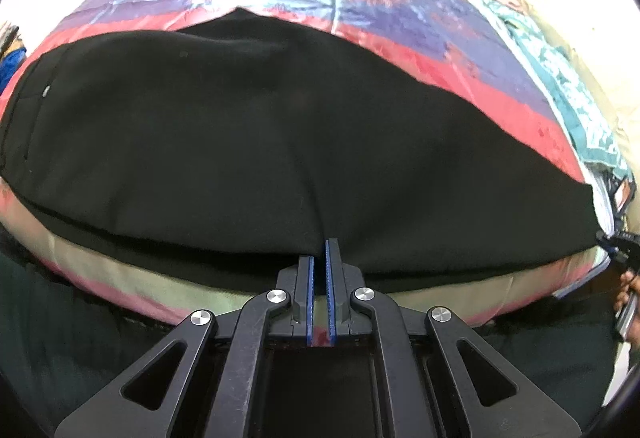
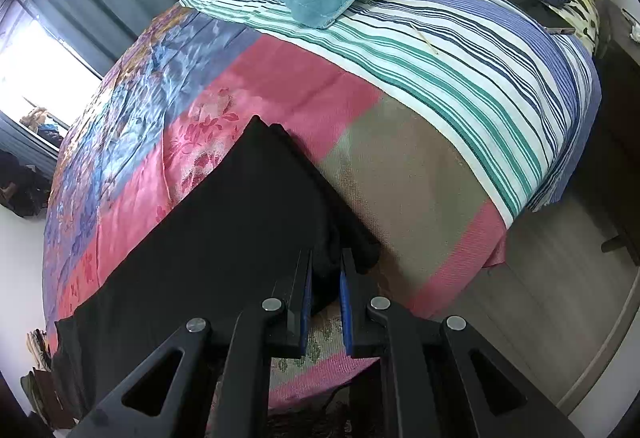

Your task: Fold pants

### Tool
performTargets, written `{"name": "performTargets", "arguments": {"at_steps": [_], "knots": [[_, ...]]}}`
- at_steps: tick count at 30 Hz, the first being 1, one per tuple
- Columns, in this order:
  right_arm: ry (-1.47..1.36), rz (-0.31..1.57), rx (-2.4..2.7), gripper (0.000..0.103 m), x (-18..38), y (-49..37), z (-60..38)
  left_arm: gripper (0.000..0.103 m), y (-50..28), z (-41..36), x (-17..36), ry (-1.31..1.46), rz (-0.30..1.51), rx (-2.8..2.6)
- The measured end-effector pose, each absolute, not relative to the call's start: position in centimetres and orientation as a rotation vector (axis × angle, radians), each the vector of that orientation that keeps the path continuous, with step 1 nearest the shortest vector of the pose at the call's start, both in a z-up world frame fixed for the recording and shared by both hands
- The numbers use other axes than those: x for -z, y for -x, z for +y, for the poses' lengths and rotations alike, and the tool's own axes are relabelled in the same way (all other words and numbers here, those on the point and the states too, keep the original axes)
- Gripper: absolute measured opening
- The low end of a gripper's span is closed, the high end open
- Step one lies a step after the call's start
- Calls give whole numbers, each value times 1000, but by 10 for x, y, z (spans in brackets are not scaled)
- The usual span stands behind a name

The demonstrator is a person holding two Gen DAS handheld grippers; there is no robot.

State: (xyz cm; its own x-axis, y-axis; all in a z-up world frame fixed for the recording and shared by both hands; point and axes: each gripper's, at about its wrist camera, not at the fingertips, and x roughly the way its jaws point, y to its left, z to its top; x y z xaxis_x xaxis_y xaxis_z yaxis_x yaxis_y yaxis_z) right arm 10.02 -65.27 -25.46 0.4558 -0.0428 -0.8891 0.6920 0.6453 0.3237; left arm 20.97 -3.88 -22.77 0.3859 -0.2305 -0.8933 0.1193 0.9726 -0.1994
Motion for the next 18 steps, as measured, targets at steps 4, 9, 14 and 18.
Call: {"name": "performTargets", "arguments": {"at_steps": [4,9,14,18], "knots": [[-754,1008,510,12,255,-100,-652,2,-208,-37,229,113,1175,222],[-754,1021,509,12,255,-99,-652,2,-205,-36,231,103,1187,219],[-742,1031,517,13,254,-100,-650,2,-203,-36,235,89,1207,218],[-731,1050,532,19,253,-102,-647,11,-201,-32,239,97,1255,220]]}}
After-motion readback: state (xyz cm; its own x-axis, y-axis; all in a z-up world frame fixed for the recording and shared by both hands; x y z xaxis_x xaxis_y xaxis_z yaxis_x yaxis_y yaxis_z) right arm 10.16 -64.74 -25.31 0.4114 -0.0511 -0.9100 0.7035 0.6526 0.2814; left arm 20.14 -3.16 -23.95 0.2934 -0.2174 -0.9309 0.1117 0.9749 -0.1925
